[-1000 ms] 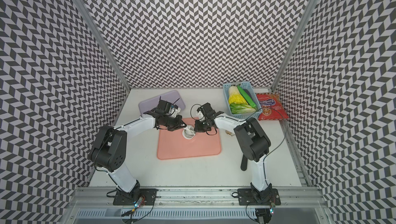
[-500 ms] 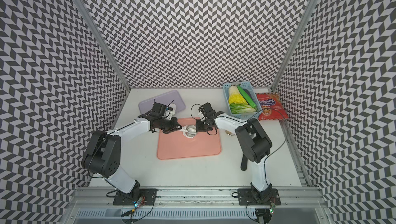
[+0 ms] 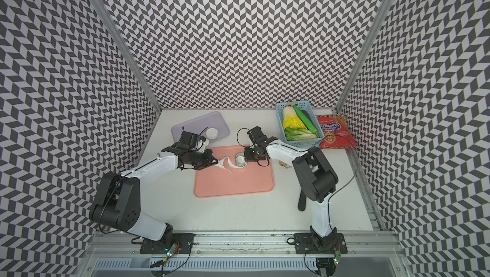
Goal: Roll out the dumpling wrappers from the dough
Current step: Remove the dumpling wrapper from the work surface.
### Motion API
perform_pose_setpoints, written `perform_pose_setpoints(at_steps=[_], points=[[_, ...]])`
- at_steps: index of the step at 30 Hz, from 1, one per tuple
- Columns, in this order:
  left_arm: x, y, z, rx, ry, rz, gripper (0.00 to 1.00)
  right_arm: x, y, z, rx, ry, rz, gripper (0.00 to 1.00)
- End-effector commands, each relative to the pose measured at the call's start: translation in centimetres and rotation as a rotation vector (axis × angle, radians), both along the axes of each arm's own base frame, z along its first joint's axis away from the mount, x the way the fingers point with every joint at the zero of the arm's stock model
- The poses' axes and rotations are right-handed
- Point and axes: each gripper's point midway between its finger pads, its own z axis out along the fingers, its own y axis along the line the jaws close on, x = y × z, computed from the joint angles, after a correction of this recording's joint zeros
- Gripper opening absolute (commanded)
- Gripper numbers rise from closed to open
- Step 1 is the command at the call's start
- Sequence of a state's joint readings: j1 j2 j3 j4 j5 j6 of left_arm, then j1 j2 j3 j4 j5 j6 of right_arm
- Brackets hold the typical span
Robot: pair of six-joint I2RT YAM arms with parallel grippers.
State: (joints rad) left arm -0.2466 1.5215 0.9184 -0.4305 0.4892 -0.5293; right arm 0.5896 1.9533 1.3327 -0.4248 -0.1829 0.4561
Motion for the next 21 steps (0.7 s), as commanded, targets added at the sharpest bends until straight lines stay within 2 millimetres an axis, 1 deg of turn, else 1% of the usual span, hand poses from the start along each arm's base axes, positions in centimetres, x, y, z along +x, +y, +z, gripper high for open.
perform_pose_setpoints(at_steps=[1, 3, 7, 13, 17, 21], points=[[0.4, 1.6, 1.3, 0.030, -0.039, 0.045, 0.00, 0.7, -2.0, 0.8, -0.048, -0.027, -0.065, 0.00], [0.8, 2.5, 2.1, 0.041, -0.062, 0.075, 0.00, 0.9, -2.2, 1.2, -0.043, -0.038, -0.069, 0.00], [1.3, 3.6, 3.3, 0.064, -0.089, 0.097, 0.00, 1.0, -2.0, 1.4, -0.030, -0.039, -0.059, 0.00], [0.9, 4.4, 5.4, 0.096, -0.125, 0.101, 0.00, 1.1, -2.3, 1.2, -0.023, -0.033, -0.075, 0.00], [0.7, 4.9, 7.5, 0.100, -0.170, 0.114, 0.00, 1.1, -2.6, 0.9, -0.018, -0.028, -0.082, 0.00], [0.6, 4.5, 10.1, 0.063, -0.236, 0.101, 0.00, 1.2, -2.5, 1.0, -0.009, -0.029, -0.083, 0.00]])
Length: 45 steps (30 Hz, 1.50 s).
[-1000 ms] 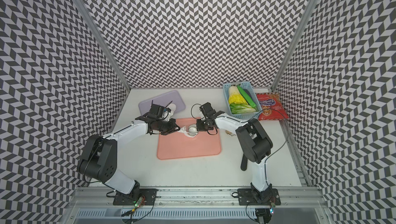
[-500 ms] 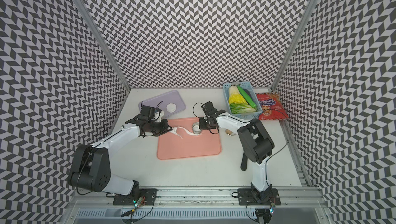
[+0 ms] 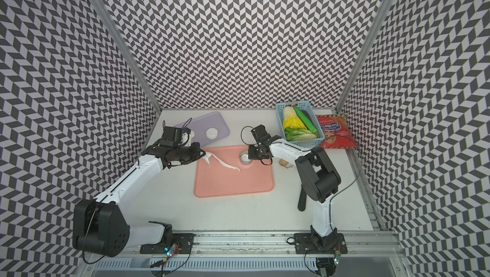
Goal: Roll out the dumpling wrappers from the dough
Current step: Remove the dumpling wrapper from the work surface, then place the dumpling wrapper on the work surface.
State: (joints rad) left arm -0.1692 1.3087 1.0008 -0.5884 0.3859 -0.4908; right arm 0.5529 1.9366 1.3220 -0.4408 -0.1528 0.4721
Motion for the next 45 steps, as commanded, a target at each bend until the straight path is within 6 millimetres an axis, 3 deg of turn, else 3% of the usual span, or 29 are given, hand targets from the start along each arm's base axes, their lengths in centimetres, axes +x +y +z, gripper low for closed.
perform_pose_setpoints(at_steps=[1, 10, 14, 15, 17, 19, 21, 26, 29, 30, 32, 33, 34, 39, 43, 45], points=[[0.1, 0.0, 3.1, -0.011, -0.076, -0.013, 0.00, 0.3, -0.4, 0.8, 0.015, -0.028, -0.016, 0.00], [-0.8, -0.2, 2.3, -0.011, -0.030, -0.038, 0.00, -0.2, 0.1, 1.0, 0.051, -0.021, 0.002, 0.00], [-1.0, -0.8, 0.3, -0.009, 0.022, -0.061, 0.00, -0.2, 0.3, 1.3, 0.061, -0.027, 0.006, 0.00], [-1.1, -1.2, -0.3, -0.008, 0.036, -0.072, 0.04, -0.2, 0.3, 1.3, 0.063, -0.026, 0.003, 0.00], [-1.3, -1.8, -1.6, 0.014, 0.058, -0.086, 0.30, -0.2, 0.4, 1.4, 0.070, -0.026, 0.007, 0.00], [-1.5, -2.2, -2.7, 0.031, 0.070, -0.096, 0.50, -0.3, 0.6, 1.5, 0.078, -0.028, 0.014, 0.00], [-1.6, -2.3, -3.4, 0.046, 0.084, -0.102, 0.62, -0.3, 0.8, 1.7, 0.085, -0.031, 0.019, 0.03], [-1.4, -2.2, -3.7, 0.067, 0.075, -0.108, 0.83, -0.2, 1.2, 2.9, 0.109, -0.051, 0.037, 0.16], [-1.2, -2.4, -3.6, 0.060, 0.071, -0.116, 0.90, -0.1, 1.7, 4.4, 0.141, -0.078, 0.057, 0.25], [-1.1, -2.4, -3.6, 0.055, 0.071, -0.115, 0.99, -0.1, 1.9, 4.8, 0.151, -0.086, 0.068, 0.27], [-1.1, -2.8, -3.6, 0.020, 0.071, -0.120, 1.00, -0.4, 2.2, 6.0, 0.181, -0.106, 0.095, 0.32], [-1.1, -2.9, -3.5, 0.002, 0.073, -0.122, 1.00, -0.7, 2.5, 6.4, 0.200, -0.110, 0.111, 0.69], [-1.0, -2.9, -3.4, -0.014, 0.074, -0.119, 1.00, -0.8, 2.7, 6.9, 0.222, -0.115, 0.125, 1.00], [-0.8, -3.0, -2.6, -0.108, 0.083, -0.095, 1.00, -1.7, 3.7, 9.9, 0.327, -0.169, 0.181, 1.00], [-0.2, -2.9, -1.4, -0.235, 0.088, -0.043, 1.00, -3.8, 6.1, 12.8, 0.521, -0.204, 0.317, 1.00], [0.0, -3.0, -1.0, -0.263, 0.097, -0.034, 1.00, -4.9, 7.2, 13.2, 0.575, -0.213, 0.378, 1.00]])
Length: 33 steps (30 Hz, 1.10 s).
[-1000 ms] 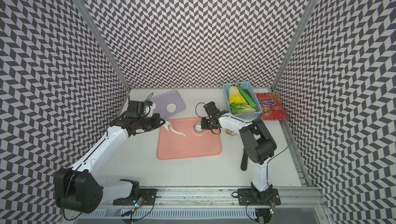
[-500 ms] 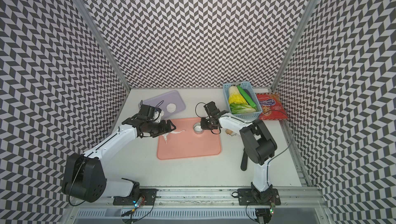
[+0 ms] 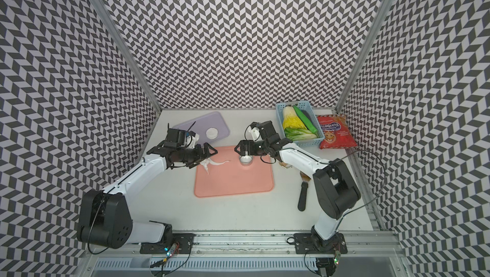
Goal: Roll out the dumpling wrappers from the dough
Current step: Place the dumpling wrapper on the work surface.
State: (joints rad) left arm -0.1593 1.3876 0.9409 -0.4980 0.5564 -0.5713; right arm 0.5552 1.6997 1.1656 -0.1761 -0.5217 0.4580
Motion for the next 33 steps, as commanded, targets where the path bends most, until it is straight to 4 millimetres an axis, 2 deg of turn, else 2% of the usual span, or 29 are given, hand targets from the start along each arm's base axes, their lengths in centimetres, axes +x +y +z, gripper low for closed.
perform_pose_setpoints(at_steps=[1, 7, 13, 21, 27, 33], points=[[0.4, -0.8, 1.7, -0.112, -0.008, 0.017, 1.00, -1.9, 2.9, 3.0, 0.164, -0.090, 0.157, 1.00], [0.0, -1.1, 2.0, -0.198, 0.038, 0.040, 1.00, -4.5, 6.5, 2.6, 0.171, -0.159, 0.241, 1.00], [-0.7, -1.3, 2.5, -0.263, 0.060, 0.070, 1.00, -5.5, 9.3, 2.7, 0.201, -0.178, 0.246, 1.00], [-1.2, -1.5, 3.9, -0.343, 0.054, 0.081, 1.00, -5.8, 11.6, 0.8, 0.185, -0.171, 0.218, 1.00], [-1.8, -1.6, 4.1, -0.380, 0.071, 0.070, 1.00, -5.4, 13.0, 0.8, 0.203, -0.178, 0.192, 1.00], [-2.1, -1.7, 4.6, -0.404, 0.068, 0.063, 1.00, -5.1, 14.6, -0.1, 0.190, -0.162, 0.190, 1.00]])
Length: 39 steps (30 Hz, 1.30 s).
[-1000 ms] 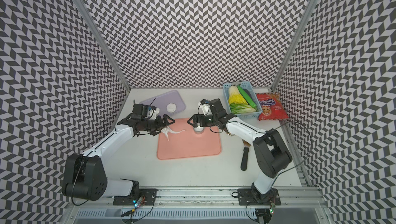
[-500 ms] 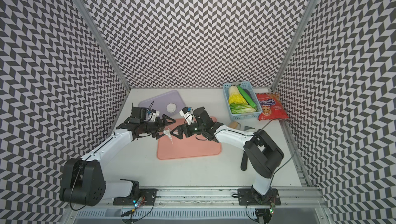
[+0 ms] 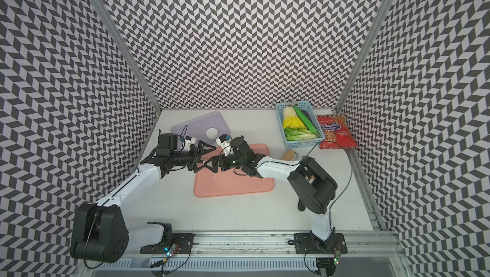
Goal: Roll out the dumpling wrappers from the dough
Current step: Place the dumpling wrapper on the work surface.
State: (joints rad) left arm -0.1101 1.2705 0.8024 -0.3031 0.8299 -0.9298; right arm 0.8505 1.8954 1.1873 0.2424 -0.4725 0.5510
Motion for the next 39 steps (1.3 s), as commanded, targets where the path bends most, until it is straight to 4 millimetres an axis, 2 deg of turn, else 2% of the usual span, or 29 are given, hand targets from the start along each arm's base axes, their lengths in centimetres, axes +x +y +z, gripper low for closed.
perform_pose_setpoints(at_steps=[1, 10, 16, 20, 25, 34, 37, 39], points=[[-0.1, -0.1, 1.4, -0.036, -0.046, -0.011, 1.00, 0.7, 1.4, 0.6, 0.031, -0.028, -0.021, 1.00], [-0.4, 0.1, 2.0, -0.060, -0.059, -0.012, 1.00, 2.1, 1.6, -1.6, -0.062, -0.012, -0.085, 1.00], [-0.3, 0.9, 2.1, -0.049, -0.068, 0.010, 1.00, 3.1, -0.4, -3.9, -0.170, -0.008, -0.159, 1.00], [-0.1, 1.7, 2.1, -0.014, -0.076, 0.033, 1.00, 3.8, -1.6, -4.7, -0.206, 0.012, -0.191, 1.00], [0.1, 3.0, 1.7, 0.048, -0.074, 0.067, 1.00, 4.0, -1.8, -4.3, -0.211, -0.003, -0.193, 1.00], [0.3, 3.8, 1.3, 0.093, -0.072, 0.085, 1.00, 3.3, -0.9, -2.8, -0.168, -0.018, -0.136, 1.00], [0.4, 3.9, 1.2, 0.111, -0.070, 0.078, 1.00, 2.0, 0.0, -0.5, -0.058, -0.031, -0.067, 1.00], [0.5, 3.9, 0.9, 0.105, -0.061, 0.077, 1.00, 1.3, 0.9, 0.3, -0.037, -0.044, -0.022, 1.00]])
